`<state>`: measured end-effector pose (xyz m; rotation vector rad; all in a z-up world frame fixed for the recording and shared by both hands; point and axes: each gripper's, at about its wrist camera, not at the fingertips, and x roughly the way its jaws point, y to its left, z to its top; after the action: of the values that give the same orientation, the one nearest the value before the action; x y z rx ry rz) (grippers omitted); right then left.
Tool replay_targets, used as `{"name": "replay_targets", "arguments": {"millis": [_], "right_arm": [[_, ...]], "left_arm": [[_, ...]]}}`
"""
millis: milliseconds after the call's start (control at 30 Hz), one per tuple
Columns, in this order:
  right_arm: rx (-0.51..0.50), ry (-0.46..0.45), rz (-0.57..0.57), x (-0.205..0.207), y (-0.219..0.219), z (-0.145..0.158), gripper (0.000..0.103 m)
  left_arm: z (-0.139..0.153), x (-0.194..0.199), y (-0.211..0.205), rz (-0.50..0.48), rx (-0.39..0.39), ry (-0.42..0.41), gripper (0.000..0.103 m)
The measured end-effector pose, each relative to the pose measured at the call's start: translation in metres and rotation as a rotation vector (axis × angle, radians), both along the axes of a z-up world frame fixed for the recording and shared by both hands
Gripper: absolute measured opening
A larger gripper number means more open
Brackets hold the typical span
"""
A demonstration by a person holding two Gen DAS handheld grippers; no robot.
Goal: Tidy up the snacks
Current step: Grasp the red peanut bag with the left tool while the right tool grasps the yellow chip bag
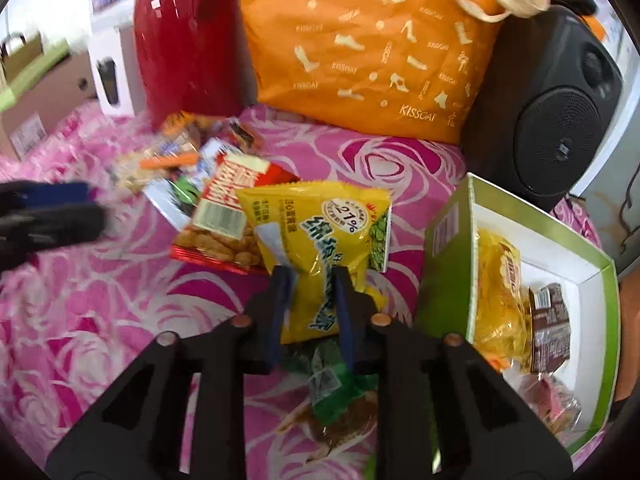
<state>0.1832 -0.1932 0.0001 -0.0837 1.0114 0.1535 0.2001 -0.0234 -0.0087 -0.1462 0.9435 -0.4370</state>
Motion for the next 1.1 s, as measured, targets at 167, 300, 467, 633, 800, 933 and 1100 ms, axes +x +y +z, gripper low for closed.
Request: {"name": "replay_targets", "arguments": {"millis": [167,300,467,633,800,933,1100], "right_arm": [[0.102,-0.072,-0.042,-0.030,-0.021,0.028,0.020],[0.136,-0.109,-0.082,-0.049,-0.038,0.043,0.015],[0.145,-0.114,-0.105,-0.058,-0.050,0.048,0.006],[0.179,-0.095,-0.080,-0.063,-0.046,0.044,0.006],[0.223,-0.061,-0.031,-0.071,-0.034,0.036,0.038],[0.206,-0.039,-0.006,-0.076,-0.019,0.028,0.065],[0.220,0.000,0.075,-0.083,0.001,0.018,0.065]], "left_arm": [[-0.011,0.024,-0.039,-0.072,-0.005,0.028,0.050],[-0.024,0.046,-0.061,-0.073,-0.001,0.070,0.050],[-0.034,0.057,-0.077,-0.067,0.047,0.080,0.045],[-0.035,0.047,-0.077,-0.104,0.050,0.102,0.031],[-0.024,0.017,-0.060,-0.127,0.047,0.099,0.014],[-0.016,-0.012,-0.035,-0.110,0.025,0.098,0.012],[-0.021,-0.054,0.003,-0.046,0.021,0.124,0.014]]}}
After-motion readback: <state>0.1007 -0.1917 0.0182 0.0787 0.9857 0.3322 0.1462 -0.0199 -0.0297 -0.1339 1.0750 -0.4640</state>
